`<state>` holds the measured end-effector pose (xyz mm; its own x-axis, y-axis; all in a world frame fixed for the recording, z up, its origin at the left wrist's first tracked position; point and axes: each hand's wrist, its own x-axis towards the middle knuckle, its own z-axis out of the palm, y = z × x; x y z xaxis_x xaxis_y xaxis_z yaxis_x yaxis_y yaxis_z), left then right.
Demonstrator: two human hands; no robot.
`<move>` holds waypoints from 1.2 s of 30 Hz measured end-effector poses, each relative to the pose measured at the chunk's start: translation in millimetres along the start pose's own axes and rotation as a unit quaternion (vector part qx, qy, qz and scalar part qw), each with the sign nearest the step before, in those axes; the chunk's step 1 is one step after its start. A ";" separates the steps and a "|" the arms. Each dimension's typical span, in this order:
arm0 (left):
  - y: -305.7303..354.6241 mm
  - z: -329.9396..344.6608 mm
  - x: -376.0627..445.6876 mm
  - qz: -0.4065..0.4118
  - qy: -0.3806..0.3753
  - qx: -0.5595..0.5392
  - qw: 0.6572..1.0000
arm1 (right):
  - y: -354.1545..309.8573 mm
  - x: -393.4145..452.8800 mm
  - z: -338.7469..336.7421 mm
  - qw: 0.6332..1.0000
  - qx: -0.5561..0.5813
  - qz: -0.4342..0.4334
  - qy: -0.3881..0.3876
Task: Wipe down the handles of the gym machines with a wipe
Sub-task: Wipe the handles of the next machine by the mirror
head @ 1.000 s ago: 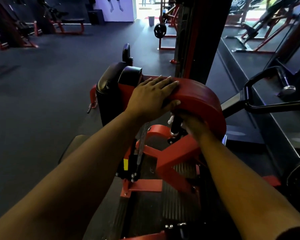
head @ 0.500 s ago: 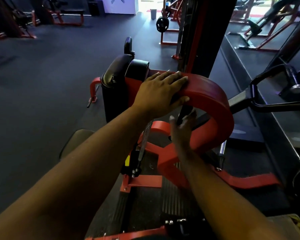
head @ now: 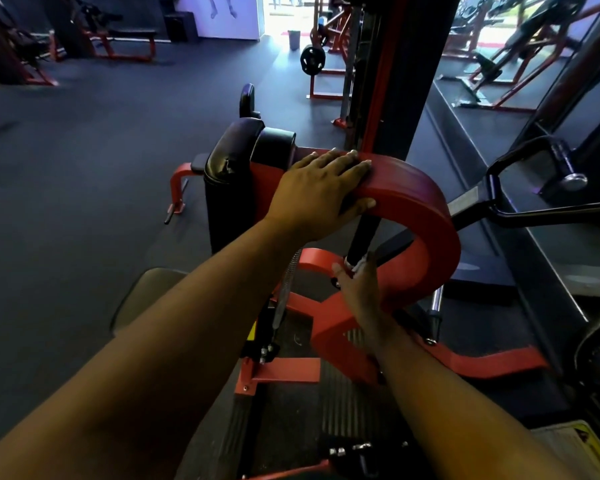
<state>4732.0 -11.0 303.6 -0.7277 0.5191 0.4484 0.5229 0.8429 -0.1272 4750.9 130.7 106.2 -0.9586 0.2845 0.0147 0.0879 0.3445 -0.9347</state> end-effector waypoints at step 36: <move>-1.0 0.3 -0.3 0.004 -0.006 -0.007 1.000 | -29.2 19.7 -76.6 0.757 -0.362 -0.541 0.050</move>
<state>4731.6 -11.9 303.4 -0.7285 0.5284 0.4360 0.5355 0.8362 -0.1186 4750.2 194.8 161.0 -0.5525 -0.4613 0.6942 -0.5740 0.8145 0.0844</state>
